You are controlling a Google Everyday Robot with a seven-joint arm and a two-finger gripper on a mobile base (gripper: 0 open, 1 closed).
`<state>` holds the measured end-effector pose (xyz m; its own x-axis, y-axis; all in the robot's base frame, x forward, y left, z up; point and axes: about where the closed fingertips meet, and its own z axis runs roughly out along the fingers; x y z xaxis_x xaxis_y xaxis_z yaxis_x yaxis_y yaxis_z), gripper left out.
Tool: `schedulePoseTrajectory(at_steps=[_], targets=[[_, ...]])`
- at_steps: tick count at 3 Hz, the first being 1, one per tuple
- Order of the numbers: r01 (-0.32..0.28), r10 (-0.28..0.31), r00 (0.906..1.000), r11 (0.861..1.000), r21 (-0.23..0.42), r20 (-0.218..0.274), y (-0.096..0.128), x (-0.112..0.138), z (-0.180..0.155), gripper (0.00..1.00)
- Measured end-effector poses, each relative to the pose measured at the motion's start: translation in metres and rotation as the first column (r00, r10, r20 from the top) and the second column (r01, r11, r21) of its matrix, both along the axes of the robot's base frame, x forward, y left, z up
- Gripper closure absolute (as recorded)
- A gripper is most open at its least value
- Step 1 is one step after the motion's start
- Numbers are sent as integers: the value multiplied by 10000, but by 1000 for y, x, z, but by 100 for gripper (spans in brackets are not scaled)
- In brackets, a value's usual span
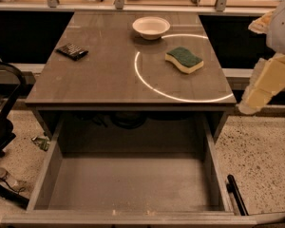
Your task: Move sponge near rxbar chocolate
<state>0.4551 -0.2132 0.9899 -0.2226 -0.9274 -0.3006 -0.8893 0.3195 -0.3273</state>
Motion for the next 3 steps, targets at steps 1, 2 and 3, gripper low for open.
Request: schedulePoseTrajectory(at_steps=[1,2,3], targets=[[529,-730,9953,9607,2725,640,-11,50,-39,0],[510,-1580,9688,8812,4700,1912,-10,105,-38,0],[493,-1514,9713,8830,4668,1837,-8,103,-39,0]])
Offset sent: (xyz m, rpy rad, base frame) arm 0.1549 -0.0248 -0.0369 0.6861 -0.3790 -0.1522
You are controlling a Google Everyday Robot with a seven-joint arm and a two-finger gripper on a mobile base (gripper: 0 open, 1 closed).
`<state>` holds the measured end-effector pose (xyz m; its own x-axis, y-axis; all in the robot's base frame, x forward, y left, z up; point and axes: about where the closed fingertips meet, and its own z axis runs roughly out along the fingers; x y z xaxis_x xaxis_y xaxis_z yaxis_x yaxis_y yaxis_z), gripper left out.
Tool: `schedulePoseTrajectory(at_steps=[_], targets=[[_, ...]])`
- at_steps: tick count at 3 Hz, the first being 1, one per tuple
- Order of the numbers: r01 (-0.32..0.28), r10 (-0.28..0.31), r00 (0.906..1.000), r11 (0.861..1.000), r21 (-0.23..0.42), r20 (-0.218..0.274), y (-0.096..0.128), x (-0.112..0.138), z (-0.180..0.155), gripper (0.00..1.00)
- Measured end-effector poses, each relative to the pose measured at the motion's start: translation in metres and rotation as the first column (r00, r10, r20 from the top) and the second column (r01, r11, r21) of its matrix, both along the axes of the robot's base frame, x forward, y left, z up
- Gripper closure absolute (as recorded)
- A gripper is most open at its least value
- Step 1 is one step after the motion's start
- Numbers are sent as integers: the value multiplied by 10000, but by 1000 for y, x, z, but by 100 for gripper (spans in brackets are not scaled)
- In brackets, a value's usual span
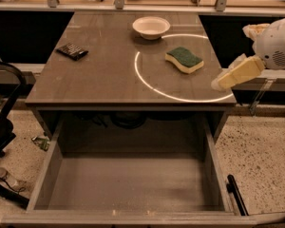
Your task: Move sponge near rxbar chocolate
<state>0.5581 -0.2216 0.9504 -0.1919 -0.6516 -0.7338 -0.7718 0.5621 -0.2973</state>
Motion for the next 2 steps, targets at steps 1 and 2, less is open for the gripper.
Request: schedulePoseTrajectory(at_steps=[1,2], targets=[[40,-38,10000,9996,295,-89,9,24,-12,0],[177,-152,9995,9961,863,-290,19,68,-37,0]])
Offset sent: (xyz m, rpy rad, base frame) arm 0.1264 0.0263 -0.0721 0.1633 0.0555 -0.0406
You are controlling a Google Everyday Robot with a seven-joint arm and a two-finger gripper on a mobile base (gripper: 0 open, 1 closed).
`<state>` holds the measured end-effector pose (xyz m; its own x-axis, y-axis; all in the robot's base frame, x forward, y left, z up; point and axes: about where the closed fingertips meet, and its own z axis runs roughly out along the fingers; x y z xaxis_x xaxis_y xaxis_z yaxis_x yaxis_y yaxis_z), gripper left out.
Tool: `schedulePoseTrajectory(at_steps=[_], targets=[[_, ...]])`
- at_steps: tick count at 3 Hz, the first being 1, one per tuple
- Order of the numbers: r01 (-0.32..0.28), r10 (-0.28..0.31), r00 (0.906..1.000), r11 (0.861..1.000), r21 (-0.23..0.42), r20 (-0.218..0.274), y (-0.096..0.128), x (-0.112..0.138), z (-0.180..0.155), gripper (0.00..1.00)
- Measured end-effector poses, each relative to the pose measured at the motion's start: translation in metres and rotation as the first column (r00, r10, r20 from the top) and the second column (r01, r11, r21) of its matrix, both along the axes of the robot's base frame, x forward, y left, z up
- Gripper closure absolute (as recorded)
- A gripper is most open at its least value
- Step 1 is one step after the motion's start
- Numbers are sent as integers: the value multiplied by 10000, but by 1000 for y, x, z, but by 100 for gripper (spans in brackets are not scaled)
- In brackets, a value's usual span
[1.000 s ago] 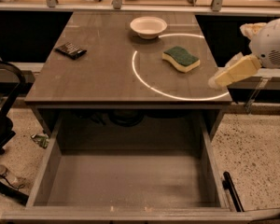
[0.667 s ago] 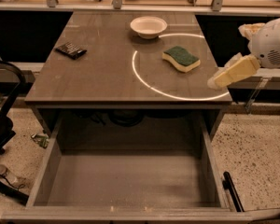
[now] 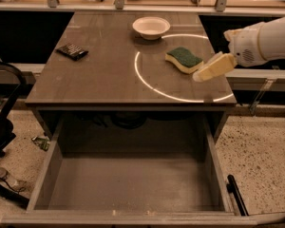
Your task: Move sponge near rxbar chocolate
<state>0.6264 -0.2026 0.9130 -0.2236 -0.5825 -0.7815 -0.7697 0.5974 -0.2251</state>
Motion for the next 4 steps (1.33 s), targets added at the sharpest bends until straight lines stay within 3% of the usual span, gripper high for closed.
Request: schedulePoseTrajectory(at_steps=[1,2,4], targets=[[318,-303,9993,9969,725,-220,-7,40,-30,0],[530,-481,9979,9911,1221,-428,-14,56,-49,0],[404,-269,9972,9790,1999,-697,4,83,-73,0]])
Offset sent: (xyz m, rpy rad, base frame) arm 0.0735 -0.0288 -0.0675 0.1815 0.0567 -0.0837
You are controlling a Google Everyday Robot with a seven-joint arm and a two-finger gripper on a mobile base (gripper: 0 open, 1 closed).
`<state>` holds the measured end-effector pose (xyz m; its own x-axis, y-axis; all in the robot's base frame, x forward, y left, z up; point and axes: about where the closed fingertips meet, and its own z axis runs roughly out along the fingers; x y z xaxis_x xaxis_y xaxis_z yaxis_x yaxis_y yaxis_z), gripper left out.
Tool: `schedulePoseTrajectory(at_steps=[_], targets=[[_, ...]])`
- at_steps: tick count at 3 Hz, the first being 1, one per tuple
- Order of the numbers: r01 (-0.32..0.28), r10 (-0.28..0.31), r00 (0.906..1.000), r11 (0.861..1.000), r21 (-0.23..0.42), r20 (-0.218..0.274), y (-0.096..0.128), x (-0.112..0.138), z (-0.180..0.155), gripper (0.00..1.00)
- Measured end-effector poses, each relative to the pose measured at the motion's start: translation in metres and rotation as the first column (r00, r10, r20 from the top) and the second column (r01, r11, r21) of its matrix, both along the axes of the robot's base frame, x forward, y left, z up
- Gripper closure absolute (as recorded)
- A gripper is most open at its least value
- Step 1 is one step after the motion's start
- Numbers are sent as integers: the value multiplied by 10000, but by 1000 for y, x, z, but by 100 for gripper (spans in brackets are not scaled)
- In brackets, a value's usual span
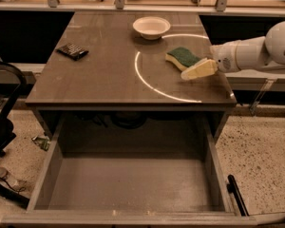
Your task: Move sponge near rxbar chocolate
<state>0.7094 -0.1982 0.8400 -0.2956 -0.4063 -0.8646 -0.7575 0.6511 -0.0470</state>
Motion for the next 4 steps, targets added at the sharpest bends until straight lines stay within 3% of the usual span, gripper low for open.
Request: schedulePoseTrajectory(at_steps=[2,3,4], targets=[[-298,304,9994,9989,355,-170,31,15,-18,41],[-301,307,9994,9989,356,-171,31,15,-13,72],[-301,307,9994,9989,356,-171,31,15,-10,95]])
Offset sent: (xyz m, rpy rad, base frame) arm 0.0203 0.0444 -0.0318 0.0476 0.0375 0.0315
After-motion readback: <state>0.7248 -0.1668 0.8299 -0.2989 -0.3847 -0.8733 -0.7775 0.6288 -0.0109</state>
